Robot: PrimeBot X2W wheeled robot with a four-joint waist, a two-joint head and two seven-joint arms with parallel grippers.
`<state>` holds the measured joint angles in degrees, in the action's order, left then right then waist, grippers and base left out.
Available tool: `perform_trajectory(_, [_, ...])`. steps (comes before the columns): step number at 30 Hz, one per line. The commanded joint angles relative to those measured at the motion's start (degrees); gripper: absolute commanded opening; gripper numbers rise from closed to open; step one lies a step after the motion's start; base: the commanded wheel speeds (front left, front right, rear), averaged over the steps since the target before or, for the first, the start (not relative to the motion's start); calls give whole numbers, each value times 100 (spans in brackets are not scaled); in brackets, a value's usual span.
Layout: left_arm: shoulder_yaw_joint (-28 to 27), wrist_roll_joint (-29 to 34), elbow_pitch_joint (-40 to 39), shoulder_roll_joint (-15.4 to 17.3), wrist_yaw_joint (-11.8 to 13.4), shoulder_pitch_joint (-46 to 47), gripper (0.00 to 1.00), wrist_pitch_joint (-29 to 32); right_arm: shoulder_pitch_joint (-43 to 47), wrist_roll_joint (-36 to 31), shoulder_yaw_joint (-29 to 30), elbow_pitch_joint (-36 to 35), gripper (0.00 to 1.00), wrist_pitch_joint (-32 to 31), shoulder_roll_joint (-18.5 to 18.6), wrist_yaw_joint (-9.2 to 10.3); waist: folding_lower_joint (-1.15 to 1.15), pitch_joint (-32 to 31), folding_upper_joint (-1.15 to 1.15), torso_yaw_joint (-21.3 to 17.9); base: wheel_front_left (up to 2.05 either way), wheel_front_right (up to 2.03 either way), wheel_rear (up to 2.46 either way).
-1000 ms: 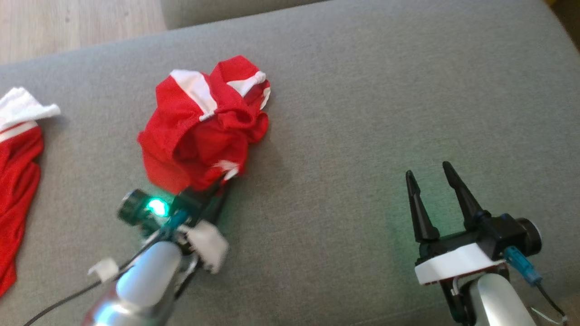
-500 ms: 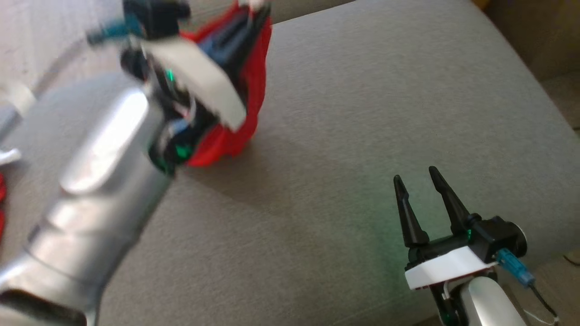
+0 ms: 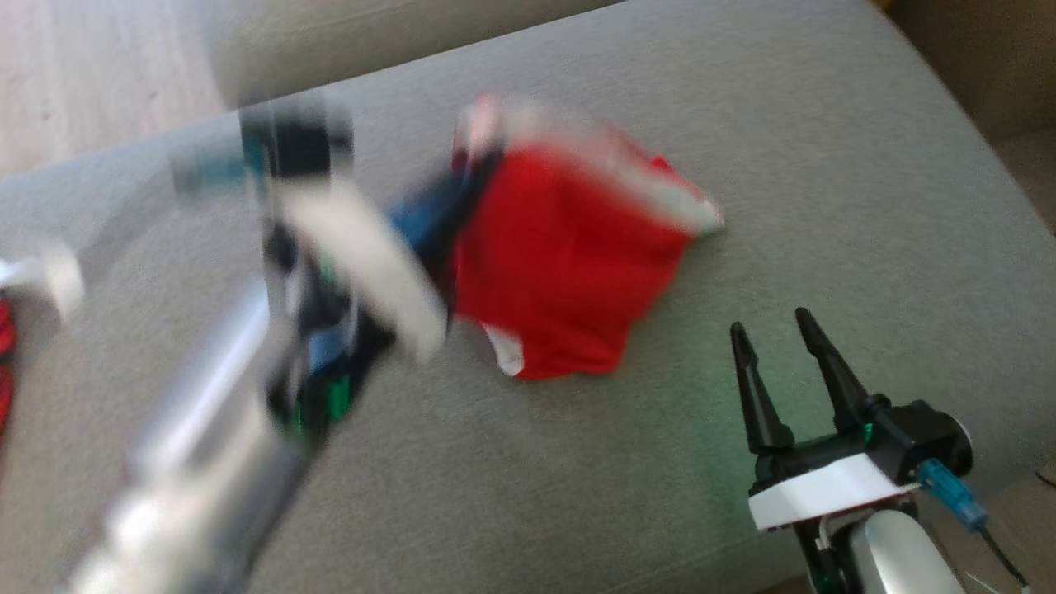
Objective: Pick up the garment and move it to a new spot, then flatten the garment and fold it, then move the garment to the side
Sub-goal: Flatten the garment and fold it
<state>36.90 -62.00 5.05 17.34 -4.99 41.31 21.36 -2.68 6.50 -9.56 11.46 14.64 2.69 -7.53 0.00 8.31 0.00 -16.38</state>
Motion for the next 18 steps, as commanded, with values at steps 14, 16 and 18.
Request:
perform_trajectory(14, [904, 876, -221, 159, -68, -2513, 0, -1418, -137, -401, 151, -204, 100, 36, 19, 4, 0, 320, 0, 1110, 0, 0, 0])
perform_trajectory(16, [993, 885, -88, 36, -109, -2487, 36, -1491, -163, -424, 157, -193, 100, 36, 19, 4, 0, 305, 0, 1156, 0, 0, 0])
perform_trajectory(18, [1054, 911, 11, -33, -141, -2440, 100, -1569, -178, -441, 159, -185, 100, 36, 19, 4, 0, 284, 0, 1178, 0, 0, 0])
